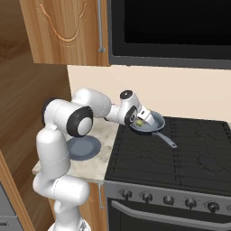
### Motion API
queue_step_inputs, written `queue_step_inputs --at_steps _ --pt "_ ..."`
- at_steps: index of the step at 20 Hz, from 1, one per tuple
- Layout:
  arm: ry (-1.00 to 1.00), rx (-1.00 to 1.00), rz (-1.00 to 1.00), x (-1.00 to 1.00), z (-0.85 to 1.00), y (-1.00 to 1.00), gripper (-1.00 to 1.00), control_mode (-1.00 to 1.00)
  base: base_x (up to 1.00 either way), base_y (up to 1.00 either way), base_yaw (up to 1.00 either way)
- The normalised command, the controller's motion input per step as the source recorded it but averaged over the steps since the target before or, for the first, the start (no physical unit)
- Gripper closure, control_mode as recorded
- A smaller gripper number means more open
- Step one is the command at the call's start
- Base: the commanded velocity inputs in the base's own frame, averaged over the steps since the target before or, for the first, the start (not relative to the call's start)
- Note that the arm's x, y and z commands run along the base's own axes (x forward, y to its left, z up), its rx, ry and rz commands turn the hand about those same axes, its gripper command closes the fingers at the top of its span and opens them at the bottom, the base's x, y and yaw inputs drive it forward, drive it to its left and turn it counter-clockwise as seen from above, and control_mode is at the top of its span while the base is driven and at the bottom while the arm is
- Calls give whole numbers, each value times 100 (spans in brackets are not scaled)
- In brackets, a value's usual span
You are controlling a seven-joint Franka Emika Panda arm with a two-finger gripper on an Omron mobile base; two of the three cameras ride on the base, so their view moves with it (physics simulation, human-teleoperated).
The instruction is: Pick up the butter stick and place it in the pan. Then turn on the burner for the pan.
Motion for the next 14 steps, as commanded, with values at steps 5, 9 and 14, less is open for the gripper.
queue_step_inputs --at_steps 5,9,14 --pt "1 0 0 15 -27 -2 -100 -100 0 0 0" --pt "-5 0 0 -1 -1 -1 -100 -100 0 0 0" --pt "-11 0 0 -13 0 0 -100 -100 0 0 0"
